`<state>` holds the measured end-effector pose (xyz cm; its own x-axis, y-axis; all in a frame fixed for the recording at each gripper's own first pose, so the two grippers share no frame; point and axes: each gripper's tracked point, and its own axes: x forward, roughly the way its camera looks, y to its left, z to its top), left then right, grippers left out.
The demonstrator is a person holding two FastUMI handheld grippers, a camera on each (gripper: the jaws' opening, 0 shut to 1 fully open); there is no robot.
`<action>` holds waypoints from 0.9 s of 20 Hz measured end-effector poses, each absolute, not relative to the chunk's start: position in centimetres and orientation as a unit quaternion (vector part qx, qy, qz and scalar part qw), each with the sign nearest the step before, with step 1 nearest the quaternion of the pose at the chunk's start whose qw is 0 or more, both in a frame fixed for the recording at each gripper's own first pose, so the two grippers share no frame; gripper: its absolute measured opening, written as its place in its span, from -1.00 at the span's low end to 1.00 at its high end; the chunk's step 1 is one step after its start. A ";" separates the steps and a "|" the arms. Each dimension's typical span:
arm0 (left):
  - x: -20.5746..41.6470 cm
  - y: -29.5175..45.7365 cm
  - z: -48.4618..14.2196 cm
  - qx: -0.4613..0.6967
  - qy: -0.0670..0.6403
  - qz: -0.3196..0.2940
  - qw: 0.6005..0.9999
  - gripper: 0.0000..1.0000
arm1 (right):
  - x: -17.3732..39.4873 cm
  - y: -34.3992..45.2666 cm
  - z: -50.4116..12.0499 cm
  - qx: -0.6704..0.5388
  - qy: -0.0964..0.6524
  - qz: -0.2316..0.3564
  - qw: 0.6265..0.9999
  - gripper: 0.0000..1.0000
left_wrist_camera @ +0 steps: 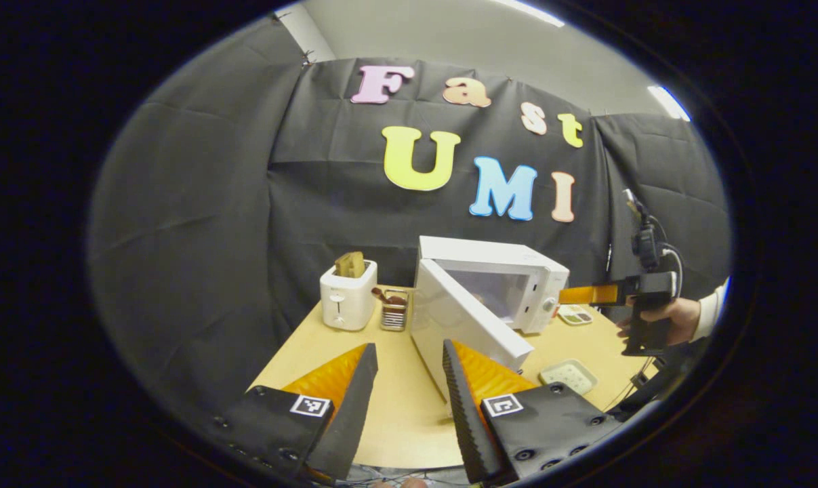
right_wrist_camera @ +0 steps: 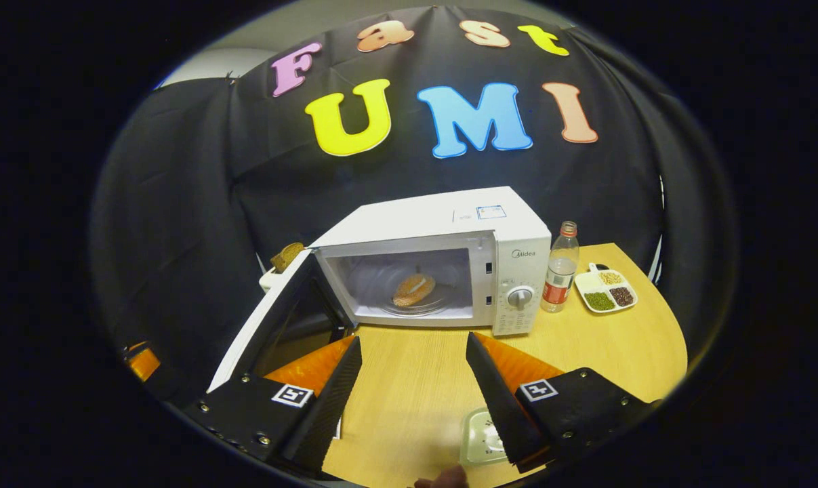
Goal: Open the microwave oven with the left hand, put the food in, and close the microwave oven.
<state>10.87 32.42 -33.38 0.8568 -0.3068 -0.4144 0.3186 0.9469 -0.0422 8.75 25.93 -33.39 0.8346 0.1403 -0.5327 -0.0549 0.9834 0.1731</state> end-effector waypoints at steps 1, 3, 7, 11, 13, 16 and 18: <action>10.9 31.9 -33.9 0.016 0.216 -0.164 0.962 0.37 | 8.0 25.5 -33.0 0.070 0.282 0.059 0.955 0.90; 11.2 30.7 -34.9 0.018 0.224 -0.166 0.960 0.29 | 6.5 24.5 -32.0 0.062 0.277 0.074 0.956 0.90; 11.6 28.5 -37.8 0.049 0.242 -0.158 0.956 0.29 | 2.8 21.9 -30.2 0.036 0.275 0.106 0.955 0.89; 11.2 27.7 -41.2 0.047 0.280 -0.126 0.951 0.35 | -0.7 19.9 -28.2 0.015 0.266 0.135 0.954 0.89; 10.9 27.8 -42.4 0.050 0.296 -0.104 0.948 0.36 | -1.9 19.3 -27.1 0.007 0.262 0.152 0.953 0.89; 11.0 27.0 -42.5 0.073 0.296 -0.084 0.949 0.35 | -3.3 18.1 -24.7 0.008 0.236 0.169 0.957 0.89; 11.0 26.1 -42.6 0.081 0.300 -0.080 0.947 0.34 | -4.1 17.0 -23.5 0.009 0.223 0.165 0.961 0.89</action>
